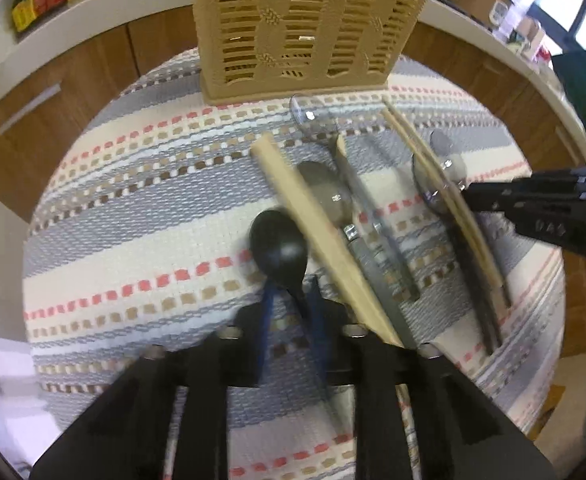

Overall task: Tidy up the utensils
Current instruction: 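Grasp the black spoon with the left tool while the right tool grasps another clear spoon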

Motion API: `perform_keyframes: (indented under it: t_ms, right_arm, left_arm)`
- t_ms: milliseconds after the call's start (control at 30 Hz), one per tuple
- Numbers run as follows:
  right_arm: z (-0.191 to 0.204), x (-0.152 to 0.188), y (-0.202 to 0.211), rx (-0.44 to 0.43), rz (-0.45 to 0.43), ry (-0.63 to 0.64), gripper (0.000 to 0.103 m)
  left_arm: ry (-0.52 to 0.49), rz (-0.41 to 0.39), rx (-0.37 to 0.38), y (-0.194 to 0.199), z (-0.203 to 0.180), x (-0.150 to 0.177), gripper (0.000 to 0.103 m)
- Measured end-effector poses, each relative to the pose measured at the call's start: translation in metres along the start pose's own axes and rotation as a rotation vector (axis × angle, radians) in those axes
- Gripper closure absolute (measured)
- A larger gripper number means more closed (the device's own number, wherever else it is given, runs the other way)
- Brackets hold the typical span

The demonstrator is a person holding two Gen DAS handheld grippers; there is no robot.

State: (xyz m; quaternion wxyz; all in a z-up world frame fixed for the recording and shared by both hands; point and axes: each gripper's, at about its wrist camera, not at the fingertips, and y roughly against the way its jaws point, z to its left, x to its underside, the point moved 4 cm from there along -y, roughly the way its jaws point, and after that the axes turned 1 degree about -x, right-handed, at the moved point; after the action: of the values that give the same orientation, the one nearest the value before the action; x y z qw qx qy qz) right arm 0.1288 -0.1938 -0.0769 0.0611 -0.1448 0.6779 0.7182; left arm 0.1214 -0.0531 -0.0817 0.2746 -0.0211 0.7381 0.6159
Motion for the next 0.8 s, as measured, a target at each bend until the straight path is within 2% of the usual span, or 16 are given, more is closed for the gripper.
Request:
perform_keyframes:
  t_ms: [67,333,400,433,467,533,567,600,633,667,733,800]
  right_arm:
    - [-0.007,0.003,0.003,-0.010,-0.002,-0.007,0.092]
    - [-0.034,0.012,0.010,-0.006,-0.001,-0.039,0.092]
    - [-0.038,0.012,0.011,-0.025,0.011,-0.048,0.092]
    - [-0.040,0.012,0.011,-0.041,0.021,-0.055,0.091]
    - [-0.042,0.011,0.011,-0.052,0.026,-0.058,0.091]
    - [-0.050,0.007,0.012,-0.052,0.026,-0.065,0.084]
    - [-0.052,0.006,0.013,-0.048,0.020,-0.070,0.073]
    - [-0.055,0.005,0.014,-0.050,0.013,-0.074,0.056]
    - [-0.059,0.003,0.017,-0.056,0.003,-0.077,0.049]
    - [-0.060,0.003,0.019,-0.059,-0.010,-0.071,0.047]
    - [-0.061,0.003,0.019,-0.039,-0.004,-0.056,0.050]
    - [-0.060,0.004,0.015,-0.036,0.030,-0.055,0.073]
  left_arm:
    - [-0.014,-0.004,0.023,0.002,0.006,0.003,0.097]
    - [0.013,-0.002,-0.025,0.007,0.042,0.007,0.095]
    - [-0.001,0.007,-0.051,0.005,0.044,0.007,0.081]
    - [-0.010,0.006,-0.061,0.006,0.044,0.007,0.069]
    - [-0.015,0.005,-0.065,0.007,0.046,0.005,0.065]
    - [-0.017,0.013,-0.066,0.008,0.047,0.005,0.065]
    - [-0.014,0.020,-0.063,0.007,0.048,0.005,0.065]
    - [-0.011,0.027,-0.062,0.006,0.049,0.004,0.066]
    - [-0.014,0.030,-0.064,0.005,0.049,0.002,0.066]
    - [-0.017,0.034,-0.068,0.004,0.049,0.001,0.066]
    - [-0.022,0.042,-0.080,0.002,0.049,-0.001,0.066]
    - [-0.034,0.047,-0.105,-0.002,0.046,-0.006,0.066]
